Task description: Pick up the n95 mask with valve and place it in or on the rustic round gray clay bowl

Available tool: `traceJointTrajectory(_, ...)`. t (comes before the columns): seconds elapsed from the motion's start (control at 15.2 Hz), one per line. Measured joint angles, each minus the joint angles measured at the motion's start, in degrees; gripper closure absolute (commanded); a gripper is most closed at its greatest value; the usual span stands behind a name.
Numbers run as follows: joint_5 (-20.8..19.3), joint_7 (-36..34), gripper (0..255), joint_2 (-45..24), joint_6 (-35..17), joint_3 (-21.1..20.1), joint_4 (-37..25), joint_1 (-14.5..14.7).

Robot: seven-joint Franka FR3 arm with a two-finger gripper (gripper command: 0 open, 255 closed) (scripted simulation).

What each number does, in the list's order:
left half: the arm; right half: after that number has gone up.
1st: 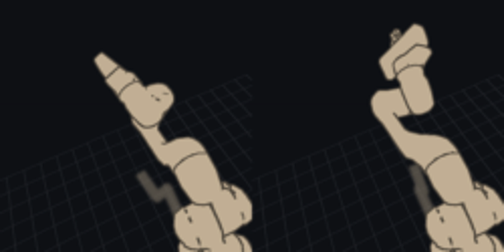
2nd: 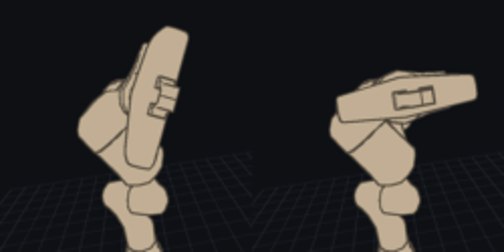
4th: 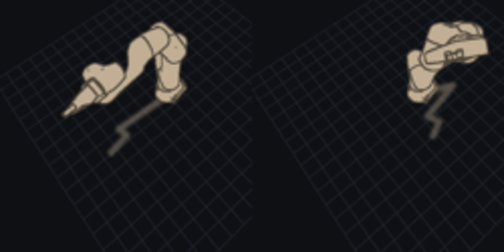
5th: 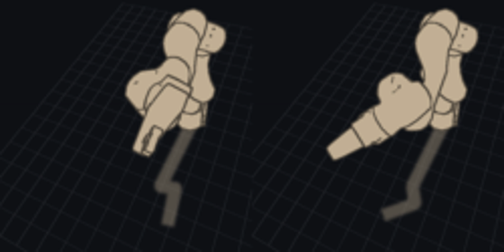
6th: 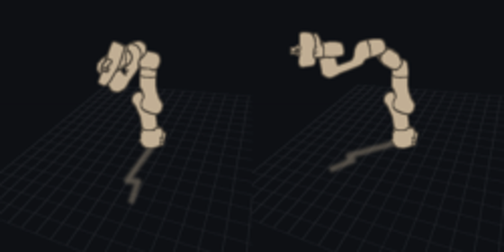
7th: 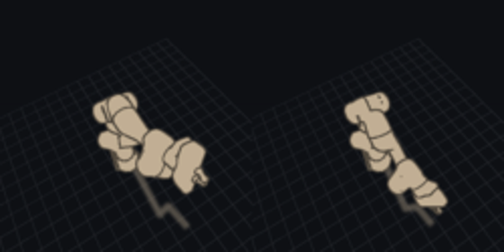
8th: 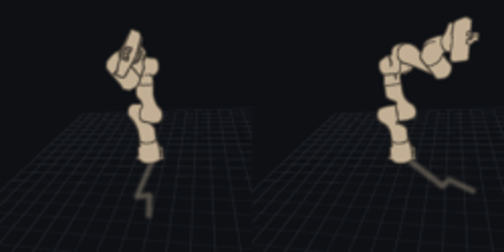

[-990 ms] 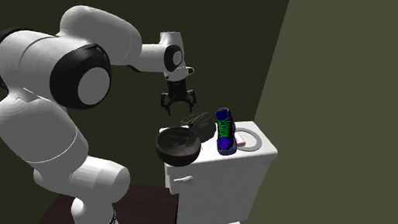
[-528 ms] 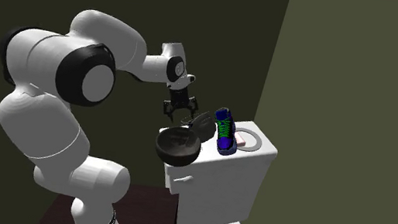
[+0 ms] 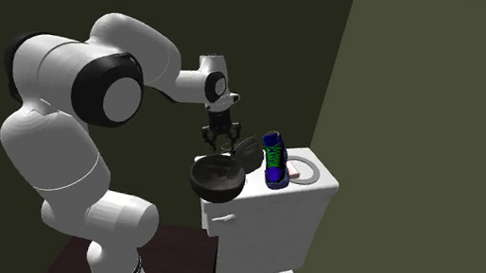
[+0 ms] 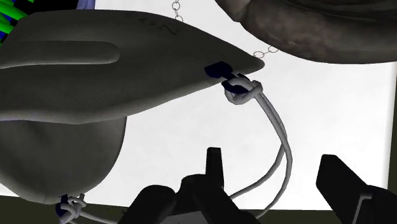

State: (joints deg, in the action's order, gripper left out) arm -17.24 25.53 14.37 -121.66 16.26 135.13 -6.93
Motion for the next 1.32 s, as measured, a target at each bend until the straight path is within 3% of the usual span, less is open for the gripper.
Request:
traceJointTrajectory(0.59, -0.09, -0.07, 255, -0.82, -0.08, 0.07, 0.37, -0.03)
traceJointTrajectory(1.32, 0.61, 0.94, 255, 1.22, 9.42, -0.34, -4.81, 0.56)
